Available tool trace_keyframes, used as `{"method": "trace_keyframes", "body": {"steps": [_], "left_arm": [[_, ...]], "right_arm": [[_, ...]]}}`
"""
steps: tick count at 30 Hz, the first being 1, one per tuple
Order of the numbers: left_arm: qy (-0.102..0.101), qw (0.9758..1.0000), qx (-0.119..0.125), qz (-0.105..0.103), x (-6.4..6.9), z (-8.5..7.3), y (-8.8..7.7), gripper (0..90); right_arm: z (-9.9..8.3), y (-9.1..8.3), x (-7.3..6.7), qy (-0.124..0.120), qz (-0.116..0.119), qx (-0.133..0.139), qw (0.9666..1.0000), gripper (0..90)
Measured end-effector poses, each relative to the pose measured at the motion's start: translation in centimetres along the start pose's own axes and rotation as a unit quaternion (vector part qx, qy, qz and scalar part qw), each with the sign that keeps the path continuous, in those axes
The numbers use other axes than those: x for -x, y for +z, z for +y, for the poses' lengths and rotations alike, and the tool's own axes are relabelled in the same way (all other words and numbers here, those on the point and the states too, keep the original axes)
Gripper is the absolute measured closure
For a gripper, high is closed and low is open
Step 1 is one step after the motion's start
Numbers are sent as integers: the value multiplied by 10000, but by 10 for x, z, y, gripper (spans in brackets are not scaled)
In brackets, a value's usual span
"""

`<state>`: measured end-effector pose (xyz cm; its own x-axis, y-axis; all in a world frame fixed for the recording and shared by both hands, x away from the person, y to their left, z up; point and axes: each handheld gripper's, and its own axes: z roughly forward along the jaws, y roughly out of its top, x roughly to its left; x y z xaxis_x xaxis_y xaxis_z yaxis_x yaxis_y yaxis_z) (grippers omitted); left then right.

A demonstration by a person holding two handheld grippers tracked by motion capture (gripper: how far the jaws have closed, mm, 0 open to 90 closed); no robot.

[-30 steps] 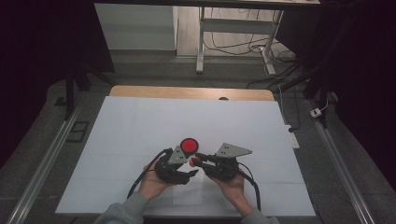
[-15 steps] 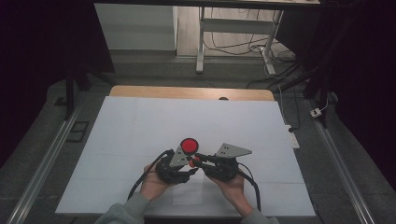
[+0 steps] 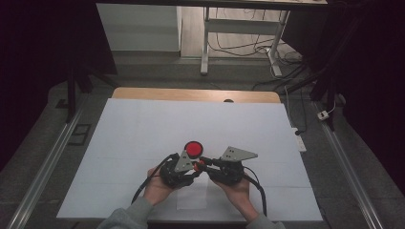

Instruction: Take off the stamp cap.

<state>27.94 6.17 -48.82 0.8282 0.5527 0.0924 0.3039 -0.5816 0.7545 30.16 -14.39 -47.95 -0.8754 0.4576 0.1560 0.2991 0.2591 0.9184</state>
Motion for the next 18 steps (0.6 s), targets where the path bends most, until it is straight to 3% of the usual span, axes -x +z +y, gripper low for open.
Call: {"method": "trace_keyframes", "body": {"steps": [18], "left_arm": [[205, 9997, -39, 107, 2, -1, 0, 647]], "right_arm": [[-1, 0, 0, 20, -1, -12, 10000, 720]]}}
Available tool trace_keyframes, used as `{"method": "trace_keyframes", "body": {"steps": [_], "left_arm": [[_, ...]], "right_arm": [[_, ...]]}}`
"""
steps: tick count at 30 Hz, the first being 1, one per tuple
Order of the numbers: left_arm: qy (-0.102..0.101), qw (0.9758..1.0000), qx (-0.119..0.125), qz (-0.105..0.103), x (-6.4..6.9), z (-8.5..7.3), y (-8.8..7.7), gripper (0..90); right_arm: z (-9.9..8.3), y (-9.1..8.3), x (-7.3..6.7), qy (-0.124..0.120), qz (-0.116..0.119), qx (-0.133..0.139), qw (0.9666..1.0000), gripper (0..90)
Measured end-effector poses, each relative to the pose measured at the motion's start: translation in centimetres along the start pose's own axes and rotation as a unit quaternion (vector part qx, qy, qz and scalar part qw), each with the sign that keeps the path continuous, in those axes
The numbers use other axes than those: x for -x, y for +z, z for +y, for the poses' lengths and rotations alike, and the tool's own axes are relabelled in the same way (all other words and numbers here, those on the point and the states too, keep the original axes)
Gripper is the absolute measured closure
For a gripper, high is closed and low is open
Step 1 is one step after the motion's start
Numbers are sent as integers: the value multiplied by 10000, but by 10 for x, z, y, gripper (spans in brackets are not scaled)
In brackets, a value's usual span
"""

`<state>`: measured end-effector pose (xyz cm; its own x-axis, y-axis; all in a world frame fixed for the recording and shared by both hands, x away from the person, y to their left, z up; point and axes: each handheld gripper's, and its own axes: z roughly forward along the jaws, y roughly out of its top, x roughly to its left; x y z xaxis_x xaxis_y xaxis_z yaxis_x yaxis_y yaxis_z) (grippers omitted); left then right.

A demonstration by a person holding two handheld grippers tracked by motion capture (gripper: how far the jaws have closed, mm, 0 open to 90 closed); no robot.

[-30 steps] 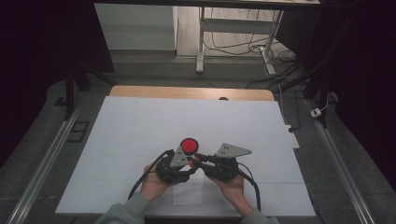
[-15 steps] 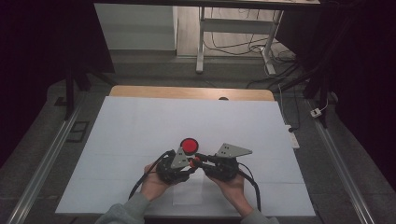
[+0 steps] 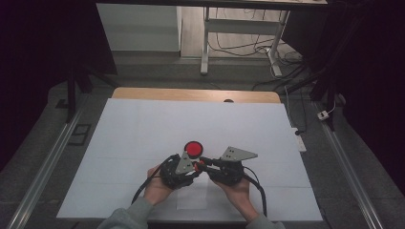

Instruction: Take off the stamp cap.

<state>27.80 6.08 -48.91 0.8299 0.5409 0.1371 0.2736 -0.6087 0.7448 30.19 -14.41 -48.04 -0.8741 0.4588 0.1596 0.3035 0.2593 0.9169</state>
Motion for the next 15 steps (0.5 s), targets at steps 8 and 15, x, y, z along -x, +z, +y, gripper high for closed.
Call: {"method": "trace_keyframes", "body": {"steps": [8, 15], "left_arm": [[-7, 10000, 12, -29, 0, -1, 1, 648], [9, 10000, 12, -23, -1, -1, 1, 648]], "right_arm": [[-1, 0, 0, 5, -26, 7, 10000, 720], [-1, 0, -1, -22, -65, 13, 10000, 721]]}}
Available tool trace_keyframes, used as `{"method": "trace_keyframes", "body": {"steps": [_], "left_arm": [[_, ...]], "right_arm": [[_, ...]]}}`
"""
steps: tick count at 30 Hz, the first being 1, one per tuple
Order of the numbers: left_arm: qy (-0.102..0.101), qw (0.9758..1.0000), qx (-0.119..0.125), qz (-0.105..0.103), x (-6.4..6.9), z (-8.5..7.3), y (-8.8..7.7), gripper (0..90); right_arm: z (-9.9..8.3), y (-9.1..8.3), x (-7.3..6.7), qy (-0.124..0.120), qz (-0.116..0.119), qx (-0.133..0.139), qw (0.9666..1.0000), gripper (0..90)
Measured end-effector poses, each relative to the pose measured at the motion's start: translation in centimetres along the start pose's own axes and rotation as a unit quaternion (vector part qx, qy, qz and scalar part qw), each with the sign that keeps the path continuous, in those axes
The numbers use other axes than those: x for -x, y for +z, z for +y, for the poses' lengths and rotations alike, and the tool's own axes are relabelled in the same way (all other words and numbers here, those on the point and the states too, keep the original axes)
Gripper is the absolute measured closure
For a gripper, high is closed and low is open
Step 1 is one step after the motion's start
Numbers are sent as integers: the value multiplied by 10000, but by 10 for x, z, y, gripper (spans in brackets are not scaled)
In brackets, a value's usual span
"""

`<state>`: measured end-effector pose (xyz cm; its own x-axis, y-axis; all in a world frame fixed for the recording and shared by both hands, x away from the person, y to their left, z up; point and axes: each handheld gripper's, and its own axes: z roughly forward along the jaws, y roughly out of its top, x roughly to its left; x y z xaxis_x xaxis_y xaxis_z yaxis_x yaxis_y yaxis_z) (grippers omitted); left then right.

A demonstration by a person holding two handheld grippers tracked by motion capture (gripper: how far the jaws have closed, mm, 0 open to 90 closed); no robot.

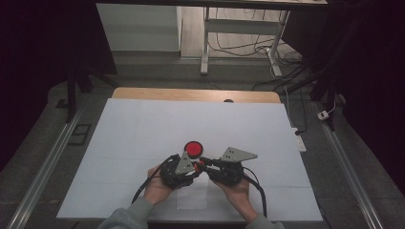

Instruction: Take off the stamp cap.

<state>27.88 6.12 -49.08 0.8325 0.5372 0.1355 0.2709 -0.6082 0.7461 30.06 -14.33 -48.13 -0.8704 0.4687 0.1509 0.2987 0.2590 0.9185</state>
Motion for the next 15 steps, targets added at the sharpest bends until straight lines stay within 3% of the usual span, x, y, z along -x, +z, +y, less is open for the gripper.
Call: {"method": "trace_keyframes", "body": {"steps": [15], "left_arm": [[51, 10000, 31, 11, 0, -1, 0, 649]], "right_arm": [[0, 0, -1, -17, -18, 45, 10000, 722]]}}
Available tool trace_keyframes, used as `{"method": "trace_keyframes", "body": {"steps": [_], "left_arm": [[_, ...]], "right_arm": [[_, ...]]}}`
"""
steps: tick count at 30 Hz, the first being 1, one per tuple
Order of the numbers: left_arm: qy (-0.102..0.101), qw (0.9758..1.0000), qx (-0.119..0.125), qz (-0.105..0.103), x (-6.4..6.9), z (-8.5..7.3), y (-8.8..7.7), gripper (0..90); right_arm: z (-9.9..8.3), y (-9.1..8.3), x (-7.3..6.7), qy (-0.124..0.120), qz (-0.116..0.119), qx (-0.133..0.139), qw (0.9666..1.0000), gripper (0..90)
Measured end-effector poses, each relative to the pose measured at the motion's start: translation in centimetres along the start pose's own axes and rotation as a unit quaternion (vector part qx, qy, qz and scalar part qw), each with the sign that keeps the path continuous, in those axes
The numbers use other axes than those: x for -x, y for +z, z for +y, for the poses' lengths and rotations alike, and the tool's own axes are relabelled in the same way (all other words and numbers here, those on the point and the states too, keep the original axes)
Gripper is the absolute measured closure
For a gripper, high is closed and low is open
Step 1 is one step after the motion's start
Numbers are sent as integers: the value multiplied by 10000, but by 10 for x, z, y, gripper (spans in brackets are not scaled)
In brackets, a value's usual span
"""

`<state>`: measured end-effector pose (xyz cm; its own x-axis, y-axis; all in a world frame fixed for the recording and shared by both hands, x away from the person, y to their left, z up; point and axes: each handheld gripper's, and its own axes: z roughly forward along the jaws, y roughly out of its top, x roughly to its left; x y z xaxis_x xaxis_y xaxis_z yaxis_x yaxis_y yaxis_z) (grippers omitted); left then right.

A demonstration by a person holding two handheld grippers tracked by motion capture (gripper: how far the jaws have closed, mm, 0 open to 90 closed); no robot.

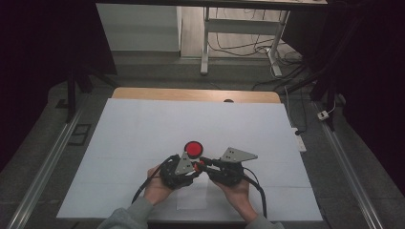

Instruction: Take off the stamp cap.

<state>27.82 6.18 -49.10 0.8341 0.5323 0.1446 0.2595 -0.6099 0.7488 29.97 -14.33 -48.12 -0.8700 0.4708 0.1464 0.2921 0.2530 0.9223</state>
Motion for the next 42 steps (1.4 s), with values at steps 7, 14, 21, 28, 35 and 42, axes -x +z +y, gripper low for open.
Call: {"method": "trace_keyframes", "body": {"steps": [7, 14, 21, 28, 35, 42], "left_arm": [[88, 9995, 23, 292, -1, -3, -3, 650], [70, 9997, 13, 219, -4, -5, -5, 650], [-74, 9997, 145, 173, -11, -8, -11, 650], [-188, 9994, 271, 145, -16, -11, -17, 649], [-325, 9987, 368, 152, -21, -15, -24, 649], [-427, 9981, 409, 160, -27, -20, -31, 648]], "right_arm": [[4, -13, 7, 162, -153, 284, 9993, 723], [4, -13, 6, 145, -137, 321, 9993, 723], [5, -14, 7, 156, -167, 348, 9991, 723], [5, -15, 8, 133, -172, 368, 9991, 722], [5, -17, 9, 127, -183, 393, 9990, 722], [5, -17, 10, 110, -193, 386, 9990, 722]]}}
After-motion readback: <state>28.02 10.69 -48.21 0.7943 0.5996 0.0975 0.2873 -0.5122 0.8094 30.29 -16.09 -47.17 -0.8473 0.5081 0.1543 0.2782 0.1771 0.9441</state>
